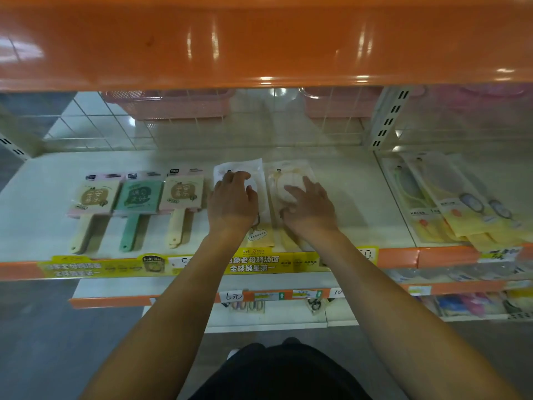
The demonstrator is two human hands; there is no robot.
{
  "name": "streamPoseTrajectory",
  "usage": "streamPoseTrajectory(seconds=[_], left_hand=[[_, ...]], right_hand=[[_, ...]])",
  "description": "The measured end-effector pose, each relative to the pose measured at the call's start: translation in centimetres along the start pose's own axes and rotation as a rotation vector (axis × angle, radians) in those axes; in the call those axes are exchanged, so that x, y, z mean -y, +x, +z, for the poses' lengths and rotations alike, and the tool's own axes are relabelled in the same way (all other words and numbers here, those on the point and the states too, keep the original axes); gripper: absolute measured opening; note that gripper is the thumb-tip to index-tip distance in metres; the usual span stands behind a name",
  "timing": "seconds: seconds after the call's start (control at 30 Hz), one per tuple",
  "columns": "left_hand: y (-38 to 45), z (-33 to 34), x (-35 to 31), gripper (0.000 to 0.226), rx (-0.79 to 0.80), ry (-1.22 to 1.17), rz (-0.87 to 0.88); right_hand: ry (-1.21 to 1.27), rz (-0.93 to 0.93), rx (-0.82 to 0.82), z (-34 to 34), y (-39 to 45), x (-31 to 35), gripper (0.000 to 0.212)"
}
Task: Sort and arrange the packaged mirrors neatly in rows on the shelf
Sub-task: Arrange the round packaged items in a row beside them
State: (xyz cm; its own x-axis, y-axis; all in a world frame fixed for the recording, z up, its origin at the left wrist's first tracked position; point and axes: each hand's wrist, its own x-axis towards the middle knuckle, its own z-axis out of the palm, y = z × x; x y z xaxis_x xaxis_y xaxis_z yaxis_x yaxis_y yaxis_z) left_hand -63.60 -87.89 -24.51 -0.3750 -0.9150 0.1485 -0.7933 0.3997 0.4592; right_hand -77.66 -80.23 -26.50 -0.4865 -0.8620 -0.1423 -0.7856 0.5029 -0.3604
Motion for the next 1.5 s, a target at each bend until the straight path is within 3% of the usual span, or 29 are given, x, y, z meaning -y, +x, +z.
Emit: streamPoseTrajectory(seconds=[0.3,0.93,1.13,1.5], left_hand=[[0.0,0.1,-0.2,0.034,0.001,-0.034,0.01],[0.0,-0.6,1.1,0.035,-0.001,-0.018,-0.034],[0.0,-0.9,1.5,0.035,-0.009,-0.015,-0.045],[0.0,-1.4,2.5,0.037,-0.005,-0.005,-0.033]], right_hand=[[-0.026,-0.007,0.055,1.0,0.3,0.4,0.055],[-0.065,0.034,0.012,1.6,-0.2,2.4,0.051],[-0.107,-0.184,0.063,1.9,-0.8,4.3,0.07],[-0.111,-0.2,0.092,2.5,-0.1,5.2,0.07]])
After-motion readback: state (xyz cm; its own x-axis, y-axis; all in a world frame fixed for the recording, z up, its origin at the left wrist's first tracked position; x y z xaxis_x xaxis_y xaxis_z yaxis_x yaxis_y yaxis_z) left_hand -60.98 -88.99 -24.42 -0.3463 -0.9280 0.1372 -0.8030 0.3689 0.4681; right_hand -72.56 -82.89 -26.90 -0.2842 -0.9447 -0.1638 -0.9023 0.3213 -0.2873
